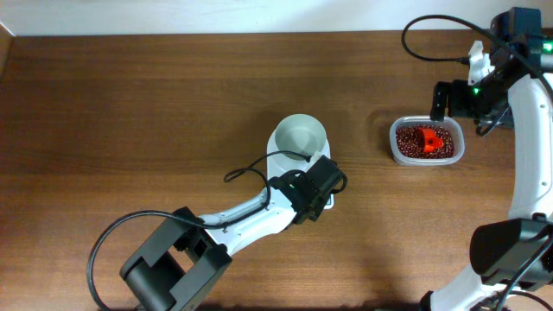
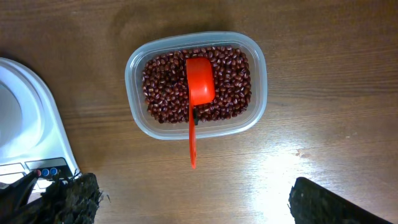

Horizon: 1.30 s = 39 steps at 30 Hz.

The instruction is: Scoop item into bowl and weigh 50g on scale

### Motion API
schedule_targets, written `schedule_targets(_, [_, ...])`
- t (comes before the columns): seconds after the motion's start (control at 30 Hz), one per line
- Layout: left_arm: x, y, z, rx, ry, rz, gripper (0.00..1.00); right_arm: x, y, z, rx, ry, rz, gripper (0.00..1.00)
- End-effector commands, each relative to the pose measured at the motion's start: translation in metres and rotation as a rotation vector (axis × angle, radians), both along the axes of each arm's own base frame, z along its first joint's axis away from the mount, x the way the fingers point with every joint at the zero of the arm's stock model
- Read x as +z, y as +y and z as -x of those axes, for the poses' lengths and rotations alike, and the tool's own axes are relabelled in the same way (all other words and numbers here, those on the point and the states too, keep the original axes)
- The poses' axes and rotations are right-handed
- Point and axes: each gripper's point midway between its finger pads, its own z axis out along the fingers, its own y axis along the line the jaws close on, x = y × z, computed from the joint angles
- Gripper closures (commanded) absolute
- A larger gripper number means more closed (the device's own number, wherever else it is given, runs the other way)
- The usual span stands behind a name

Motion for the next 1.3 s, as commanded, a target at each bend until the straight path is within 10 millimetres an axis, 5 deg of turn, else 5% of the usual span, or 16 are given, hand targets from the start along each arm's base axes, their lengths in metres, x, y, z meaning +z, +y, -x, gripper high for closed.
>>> schedule_targets(0.0, [-0.002,-0.002,-0.004,-0.012,-0.012,-0.017,1.00,0.013,-0.002,0.001,-0.008,-0.039,0.014,0.01])
schedule_targets(1.27, [-0.012,-0.002,-0.007,-0.004,0.025,-0.030,1.00,0.013,-0.002,0.001,-0.008,-0.038,0.014,0.01])
